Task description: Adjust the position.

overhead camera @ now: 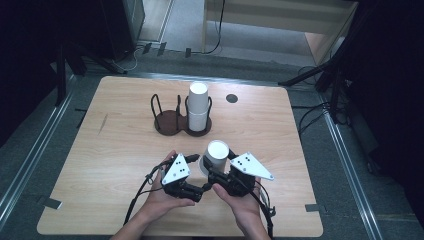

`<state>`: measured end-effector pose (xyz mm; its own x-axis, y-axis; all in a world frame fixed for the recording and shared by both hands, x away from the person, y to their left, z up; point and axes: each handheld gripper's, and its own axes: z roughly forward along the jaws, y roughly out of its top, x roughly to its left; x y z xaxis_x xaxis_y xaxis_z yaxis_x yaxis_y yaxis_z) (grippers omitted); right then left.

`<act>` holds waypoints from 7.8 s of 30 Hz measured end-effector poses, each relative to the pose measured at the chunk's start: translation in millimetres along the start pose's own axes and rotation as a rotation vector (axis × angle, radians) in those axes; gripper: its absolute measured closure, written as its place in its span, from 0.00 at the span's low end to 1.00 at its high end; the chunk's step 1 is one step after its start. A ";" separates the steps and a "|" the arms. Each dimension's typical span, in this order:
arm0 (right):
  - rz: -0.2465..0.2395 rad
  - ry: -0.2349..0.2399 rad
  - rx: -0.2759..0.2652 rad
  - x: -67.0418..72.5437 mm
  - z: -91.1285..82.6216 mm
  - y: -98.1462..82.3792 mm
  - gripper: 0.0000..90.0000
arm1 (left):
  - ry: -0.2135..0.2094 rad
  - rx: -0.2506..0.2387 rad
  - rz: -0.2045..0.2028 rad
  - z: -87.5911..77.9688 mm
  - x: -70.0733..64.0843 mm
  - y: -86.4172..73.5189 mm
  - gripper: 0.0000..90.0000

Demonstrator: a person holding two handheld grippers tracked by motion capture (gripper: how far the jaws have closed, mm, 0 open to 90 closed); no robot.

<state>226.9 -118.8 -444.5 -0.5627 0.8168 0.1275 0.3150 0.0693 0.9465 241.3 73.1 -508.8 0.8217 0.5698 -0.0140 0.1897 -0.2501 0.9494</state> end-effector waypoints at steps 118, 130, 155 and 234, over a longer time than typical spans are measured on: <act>-0.188 0.004 0.123 17.4 20.7 -33.4 0.36 | -0.048 -0.033 -0.043 -39.3 8.5 46.1 0.18; -0.203 0.052 0.130 21.3 21.0 -33.3 0.35 | -0.051 -0.007 -0.006 -38.8 4.7 47.3 0.26; -0.227 0.060 0.134 22.6 20.5 -32.7 0.29 | -0.018 -0.043 0.008 -45.1 6.4 46.9 0.41; -0.376 -0.038 0.046 28.0 21.8 -41.0 0.13 | -0.059 -0.019 -0.214 -44.0 24.9 46.6 0.37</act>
<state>214.9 -86.3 -486.2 -0.6172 0.7498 -0.2385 0.1258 0.3933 0.9108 247.0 110.0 -451.1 0.7940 0.5612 -0.2337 0.3536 -0.1138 0.9284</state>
